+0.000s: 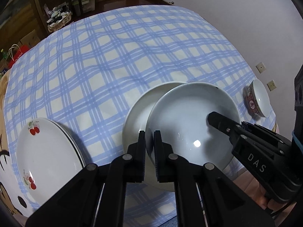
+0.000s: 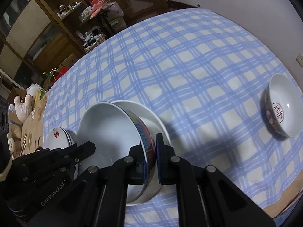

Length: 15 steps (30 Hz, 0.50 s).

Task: Organize plates and bowls
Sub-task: 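Lift the red-banded bowl with both tools and lower it into the large white bowl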

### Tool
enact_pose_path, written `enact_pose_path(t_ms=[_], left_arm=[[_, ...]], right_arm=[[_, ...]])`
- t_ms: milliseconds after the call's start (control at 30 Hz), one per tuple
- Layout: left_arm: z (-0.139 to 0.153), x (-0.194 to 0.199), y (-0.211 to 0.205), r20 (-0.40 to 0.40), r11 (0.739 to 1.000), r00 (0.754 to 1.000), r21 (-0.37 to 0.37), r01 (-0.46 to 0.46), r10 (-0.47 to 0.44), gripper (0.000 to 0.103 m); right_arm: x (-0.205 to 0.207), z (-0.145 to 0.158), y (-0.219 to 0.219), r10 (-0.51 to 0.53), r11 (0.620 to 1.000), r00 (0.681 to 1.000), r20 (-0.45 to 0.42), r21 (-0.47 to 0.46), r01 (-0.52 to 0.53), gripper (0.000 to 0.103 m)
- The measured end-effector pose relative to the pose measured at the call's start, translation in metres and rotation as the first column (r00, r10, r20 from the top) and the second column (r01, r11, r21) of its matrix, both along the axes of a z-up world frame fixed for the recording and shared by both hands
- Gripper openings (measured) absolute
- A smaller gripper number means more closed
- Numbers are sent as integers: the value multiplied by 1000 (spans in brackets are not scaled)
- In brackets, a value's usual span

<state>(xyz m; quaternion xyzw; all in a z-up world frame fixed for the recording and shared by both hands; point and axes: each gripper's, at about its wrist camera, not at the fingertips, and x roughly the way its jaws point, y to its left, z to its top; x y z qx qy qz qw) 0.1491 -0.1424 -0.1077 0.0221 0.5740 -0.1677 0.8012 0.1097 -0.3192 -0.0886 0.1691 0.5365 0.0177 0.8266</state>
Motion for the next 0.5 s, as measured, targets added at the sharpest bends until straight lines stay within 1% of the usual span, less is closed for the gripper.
enact_pose_path(t_ms=[200, 333, 500], left_arm=[[-16, 4, 5, -38, 1000, 999, 6, -19, 19, 9], [-17, 4, 2, -25, 1000, 1000, 16, -7, 7, 9], [-17, 4, 0, 2, 1000, 1000, 26, 0, 0, 9]], right_arm=[[3, -12, 10, 17, 999, 1000, -18, -36, -18, 10], [2, -17, 6, -1, 1000, 1000, -28, -18, 0, 10], [4, -18, 8, 1, 999, 1000, -28, -39, -2, 10]])
